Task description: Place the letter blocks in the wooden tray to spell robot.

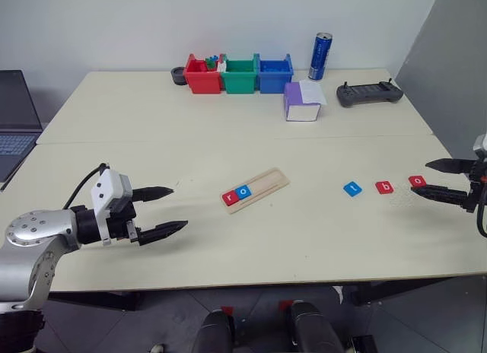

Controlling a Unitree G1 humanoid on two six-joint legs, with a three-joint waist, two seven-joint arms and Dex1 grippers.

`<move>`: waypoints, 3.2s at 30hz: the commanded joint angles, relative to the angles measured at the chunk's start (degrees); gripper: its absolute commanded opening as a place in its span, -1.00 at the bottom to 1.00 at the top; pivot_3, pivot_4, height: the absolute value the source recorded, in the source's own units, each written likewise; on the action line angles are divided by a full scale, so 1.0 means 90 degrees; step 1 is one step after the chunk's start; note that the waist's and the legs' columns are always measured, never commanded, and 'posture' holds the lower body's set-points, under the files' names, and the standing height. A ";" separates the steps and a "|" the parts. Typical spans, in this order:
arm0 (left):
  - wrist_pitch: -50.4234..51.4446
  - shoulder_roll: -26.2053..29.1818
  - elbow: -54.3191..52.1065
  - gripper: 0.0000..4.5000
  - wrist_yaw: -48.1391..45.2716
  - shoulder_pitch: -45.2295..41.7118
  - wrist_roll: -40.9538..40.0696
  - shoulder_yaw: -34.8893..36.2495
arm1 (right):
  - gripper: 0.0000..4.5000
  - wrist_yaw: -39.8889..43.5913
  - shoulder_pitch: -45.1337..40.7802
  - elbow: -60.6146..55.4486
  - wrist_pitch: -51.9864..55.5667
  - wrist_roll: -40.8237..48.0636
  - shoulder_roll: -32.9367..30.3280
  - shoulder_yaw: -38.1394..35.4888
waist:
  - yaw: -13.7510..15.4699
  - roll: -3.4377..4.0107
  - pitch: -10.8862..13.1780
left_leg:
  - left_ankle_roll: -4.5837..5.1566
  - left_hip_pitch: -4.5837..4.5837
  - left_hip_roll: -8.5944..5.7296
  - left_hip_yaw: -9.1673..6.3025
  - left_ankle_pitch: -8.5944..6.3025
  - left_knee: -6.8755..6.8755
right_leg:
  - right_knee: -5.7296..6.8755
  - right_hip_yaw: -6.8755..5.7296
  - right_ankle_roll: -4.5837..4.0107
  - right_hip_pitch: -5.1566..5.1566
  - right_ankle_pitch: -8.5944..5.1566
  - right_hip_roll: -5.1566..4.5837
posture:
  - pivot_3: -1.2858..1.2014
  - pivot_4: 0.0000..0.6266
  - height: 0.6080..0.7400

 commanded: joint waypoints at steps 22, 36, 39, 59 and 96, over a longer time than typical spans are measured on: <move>-0.0532 -0.0712 0.0861 1.00 0.0540 -0.1180 0.0762 -0.0923 | 0.98 -0.0056 -0.0412 -0.1104 0.0212 0.0261 0.0501 0.0409 | 0.0020 0.0001 -0.0001 | 0.0000 0.0000 0.0000 -0.0001 0.0000 0.0004 | 0.0004 -0.0001 0.0007 0.0002 0.0004 0.0001 | 0.03 -0.52 1.00; -0.1596 -0.1875 0.2847 1.00 0.0306 -0.2391 0.1759 -0.2197 | 0.98 -0.0534 -0.0440 -0.2417 0.0878 0.0551 0.0993 0.0626 | 0.0120 0.0000 -0.0001 | 0.0000 -0.0007 -0.0003 -0.0003 0.0000 0.0007 | -0.0002 -0.0001 0.0039 0.0003 0.0024 0.0002 | 0.03 -0.52 1.00; -0.1737 -0.2034 0.3151 1.00 0.0348 -0.2605 0.2023 -0.2420 | 0.98 -0.0600 -0.0399 -0.2471 0.0914 0.0580 0.0995 0.0610 | 0.0127 0.0000 -0.0001 | 0.0000 -0.0007 -0.0003 -0.0003 0.0000 0.0007 | -0.0001 -0.0001 0.0040 0.0002 0.0024 0.0002 | 0.03 -0.52 1.00; -0.1970 -0.2695 0.3956 1.00 0.0732 -0.3278 0.2829 -0.2858 | 0.98 -0.0738 -0.0354 -0.3016 0.1197 0.0798 0.1307 0.0878 | 0.0130 -0.0001 -0.0001 | 0.0000 -0.0007 -0.0004 -0.0005 0.0000 0.0008 | -0.0001 -0.0001 0.0047 0.0004 0.0028 0.0002 | 0.03 -0.52 1.00; -0.1943 -0.2025 0.2794 0.50 -0.1595 -0.3200 0.2505 -0.3402 | 1.00 -0.0830 -0.0013 -0.3183 0.1162 0.0797 0.1361 0.1002 | 0.0133 -0.0001 -0.0001 | 0.0000 -0.0009 -0.0004 -0.0009 0.0000 0.0008 | -0.0005 -0.0003 0.0028 0.0005 0.0017 0.0002 | 0.03 -0.52 1.00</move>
